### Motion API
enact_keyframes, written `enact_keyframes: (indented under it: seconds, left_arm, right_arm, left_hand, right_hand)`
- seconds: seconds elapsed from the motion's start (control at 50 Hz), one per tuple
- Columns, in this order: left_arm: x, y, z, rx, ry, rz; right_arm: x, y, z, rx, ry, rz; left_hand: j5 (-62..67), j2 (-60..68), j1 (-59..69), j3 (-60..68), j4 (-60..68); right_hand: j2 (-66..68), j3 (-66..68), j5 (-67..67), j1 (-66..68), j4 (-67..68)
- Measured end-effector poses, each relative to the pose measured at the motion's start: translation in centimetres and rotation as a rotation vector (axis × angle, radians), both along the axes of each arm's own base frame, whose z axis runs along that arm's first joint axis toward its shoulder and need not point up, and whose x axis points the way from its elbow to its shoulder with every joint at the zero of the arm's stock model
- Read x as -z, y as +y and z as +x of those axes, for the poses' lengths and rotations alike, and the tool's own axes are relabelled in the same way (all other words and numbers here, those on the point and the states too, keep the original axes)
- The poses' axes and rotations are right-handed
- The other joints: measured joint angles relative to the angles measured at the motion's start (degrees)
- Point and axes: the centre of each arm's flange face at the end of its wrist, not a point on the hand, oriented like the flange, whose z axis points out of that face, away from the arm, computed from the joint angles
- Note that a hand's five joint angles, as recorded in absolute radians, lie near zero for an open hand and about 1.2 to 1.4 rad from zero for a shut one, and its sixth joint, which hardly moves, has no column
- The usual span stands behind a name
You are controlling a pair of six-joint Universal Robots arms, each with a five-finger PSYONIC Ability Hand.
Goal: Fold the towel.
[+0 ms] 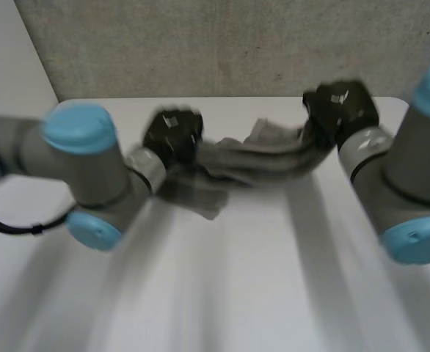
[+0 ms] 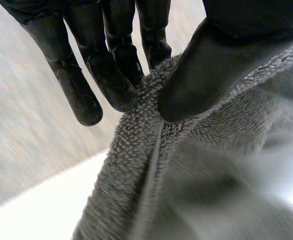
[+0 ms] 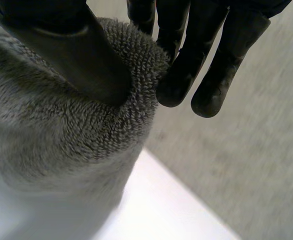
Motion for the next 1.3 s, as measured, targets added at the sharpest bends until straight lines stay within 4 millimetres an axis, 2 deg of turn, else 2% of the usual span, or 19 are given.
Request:
enact_keyframes:
  seconds: [0.08, 0.1, 0.16, 0.24, 0.28, 0.36, 0.56, 0.62, 0.68, 0.76, 0.84, 0.88, 0.94, 1.0, 1.02, 1.08, 1.14, 1.18, 1.3]
  left_arm:
    - [-7.1, 0.3, 1.9, -0.036, 0.083, -0.139]
    - [-8.1, 0.5, 2.2, -0.040, 0.093, -0.159]
    - [-13.5, 1.8, 3.7, -0.055, 0.155, -0.277]
    - [-17.2, 3.3, 4.8, -0.060, 0.197, -0.363]
    - [-17.8, 3.8, 5.1, -0.060, 0.201, -0.375]
    - [-16.0, 3.9, 5.2, -0.056, 0.162, -0.316]
    - [-2.1, 3.5, 5.3, 0.017, -0.090, 0.045]
    - [-0.1, 3.4, 5.2, 0.043, -0.154, 0.063]
    - [-0.2, 2.4, 4.9, 0.048, -0.189, 0.014]
    - [-3.8, -0.5, 4.2, 0.009, -0.184, -0.153]
    - [-10.6, -2.8, 4.1, -0.072, -0.097, -0.352]
    - [-14.5, -3.0, 4.3, -0.107, -0.031, -0.445]
    - [-18.2, -2.5, 4.7, -0.124, 0.046, -0.519]
    - [-19.1, -1.9, 4.9, -0.108, 0.080, -0.516]
    - [-19.0, -1.7, 4.9, -0.101, 0.083, -0.509]
    - [-16.3, -1.3, 4.9, -0.053, 0.053, -0.406]
    - [-11.8, -0.8, 5.2, -0.005, -0.010, -0.268]
    - [-7.7, -0.1, 5.6, 0.030, -0.068, -0.152]
    - [1.3, 3.0, 7.2, 0.098, -0.209, 0.078]
  right_arm:
    - [-5.5, 1.5, -0.2, -0.050, -0.051, -0.098]
    - [-6.4, 1.8, -0.3, -0.056, -0.059, -0.113]
    - [-10.9, 3.5, -0.8, -0.083, -0.100, -0.198]
    - [-13.8, 4.8, -1.4, -0.094, -0.126, -0.256]
    - [-14.2, 5.0, -1.5, -0.096, -0.127, -0.260]
    - [-12.2, 4.4, -1.0, -0.105, -0.088, -0.192]
    - [-0.8, 3.0, 0.3, -0.138, 0.124, 0.101]
    - [0.5, 2.5, 0.9, -0.157, 0.166, 0.109]
    - [0.4, 1.6, 1.7, -0.169, 0.161, 0.073]
    - [-2.6, -0.8, 3.4, -0.170, 0.033, -0.097]
    - [-7.5, -2.1, 3.9, -0.147, -0.153, -0.296]
    - [-10.4, -2.0, 3.5, -0.127, -0.251, -0.391]
    - [-12.8, -1.3, 2.6, -0.099, -0.315, -0.444]
    - [-12.5, -0.6, 2.1, -0.085, -0.283, -0.396]
    - [-12.2, -0.5, 2.0, -0.084, -0.268, -0.378]
    - [-8.5, 0.4, 1.8, -0.093, -0.124, -0.203]
    - [-3.9, 1.5, 1.6, -0.116, 0.031, -0.015]
    - [-0.6, 2.5, 1.2, -0.134, 0.127, 0.103]
    - [5.7, 4.5, -0.1, -0.161, 0.261, 0.254]
  left_hand:
    - [0.06, 0.00, 0.02, 0.10, 0.01]
    - [0.08, 0.00, 0.03, 0.13, 0.01]
    - [0.30, 0.00, 0.36, 0.40, 0.01]
    - [0.36, 0.00, 0.37, 0.41, 0.02]
    - [0.36, 0.00, 0.37, 0.41, 0.02]
    - [0.40, 0.00, 0.37, 0.41, 0.02]
    - [0.66, 0.00, 0.38, 0.41, 0.03]
    - [0.66, 0.00, 0.38, 0.41, 0.05]
    - [0.66, 0.00, 0.38, 0.41, 0.13]
    - [0.66, 0.00, 0.38, 0.42, 0.27]
    - [0.66, 0.00, 0.39, 0.42, 0.27]
    - [0.66, 0.00, 0.39, 0.42, 0.27]
    - [0.66, 0.00, 0.39, 0.43, 0.27]
    - [0.66, 0.02, 0.39, 0.43, 0.27]
    - [0.67, 0.08, 0.39, 0.43, 0.27]
    - [0.95, 0.38, 0.39, 0.43, 0.27]
    - [0.95, 0.39, 0.40, 0.43, 0.28]
    - [0.95, 0.40, 0.45, 0.48, 0.28]
    - [0.95, 0.40, 0.46, 0.53, 0.29]
  right_hand:
    - [0.05, 0.20, 0.00, 0.00, 0.22]
    - [0.05, 0.35, 0.00, 0.00, 0.22]
    - [0.05, 0.57, 0.00, 0.00, 0.22]
    - [0.05, 0.57, 0.00, 0.00, 0.22]
    - [0.05, 0.57, 0.00, 0.00, 0.22]
    - [0.05, 0.57, 0.00, 0.00, 0.22]
    - [0.05, 0.58, 0.00, 0.01, 0.22]
    - [0.06, 0.57, 0.00, 0.01, 0.22]
    - [0.06, 0.57, 0.00, 0.01, 0.22]
    - [0.07, 0.57, 0.00, 0.27, 0.22]
    - [0.07, 0.58, 0.00, 0.29, 0.22]
    - [0.07, 0.57, 0.00, 0.29, 0.23]
    - [0.12, 0.57, 0.01, 0.29, 0.22]
    - [0.68, 0.57, 0.00, 0.29, 0.22]
    - [0.68, 0.58, 0.01, 0.29, 0.22]
    - [0.69, 0.58, 0.01, 0.29, 0.22]
    - [0.69, 0.58, 0.01, 0.29, 0.22]
    - [0.69, 0.58, 0.00, 0.29, 0.22]
    - [0.68, 0.57, 0.00, 0.29, 0.22]
